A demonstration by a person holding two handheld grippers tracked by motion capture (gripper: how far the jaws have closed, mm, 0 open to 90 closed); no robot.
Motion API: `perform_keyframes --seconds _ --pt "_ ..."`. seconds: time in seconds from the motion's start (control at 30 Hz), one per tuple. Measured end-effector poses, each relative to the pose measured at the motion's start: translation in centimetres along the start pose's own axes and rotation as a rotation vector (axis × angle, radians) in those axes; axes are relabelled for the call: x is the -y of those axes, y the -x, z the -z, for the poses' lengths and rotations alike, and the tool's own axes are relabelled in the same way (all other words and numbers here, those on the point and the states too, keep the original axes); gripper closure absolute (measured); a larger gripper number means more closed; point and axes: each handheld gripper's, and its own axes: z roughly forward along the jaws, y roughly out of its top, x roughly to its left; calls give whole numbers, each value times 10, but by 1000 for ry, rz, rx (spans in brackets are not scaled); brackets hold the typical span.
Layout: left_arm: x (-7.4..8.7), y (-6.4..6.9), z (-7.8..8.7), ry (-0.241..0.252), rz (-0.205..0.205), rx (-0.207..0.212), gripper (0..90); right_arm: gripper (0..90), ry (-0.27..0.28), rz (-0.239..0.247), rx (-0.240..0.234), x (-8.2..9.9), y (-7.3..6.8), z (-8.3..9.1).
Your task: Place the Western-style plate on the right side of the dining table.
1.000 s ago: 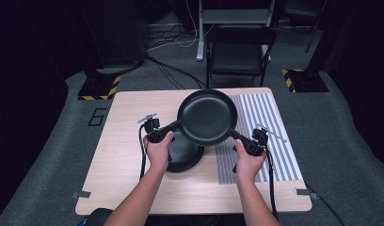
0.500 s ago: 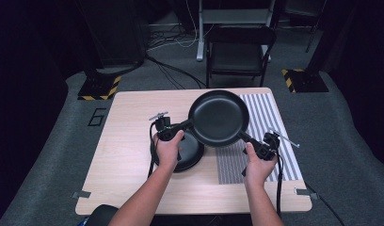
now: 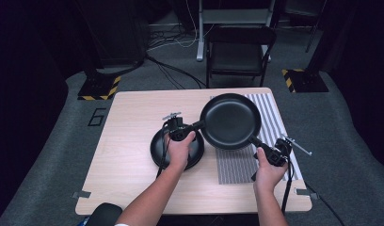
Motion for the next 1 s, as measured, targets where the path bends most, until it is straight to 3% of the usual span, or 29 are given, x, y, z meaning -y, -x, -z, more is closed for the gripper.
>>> perform_keyframes --seconds 0.33,1.0 --pt "9 7 -18 -27 -6 16 799 783 15 -10 22 -3 15 11" --pt "28 8 -47 -89 24 19 800 785 21 -31 68 -4 43 19"
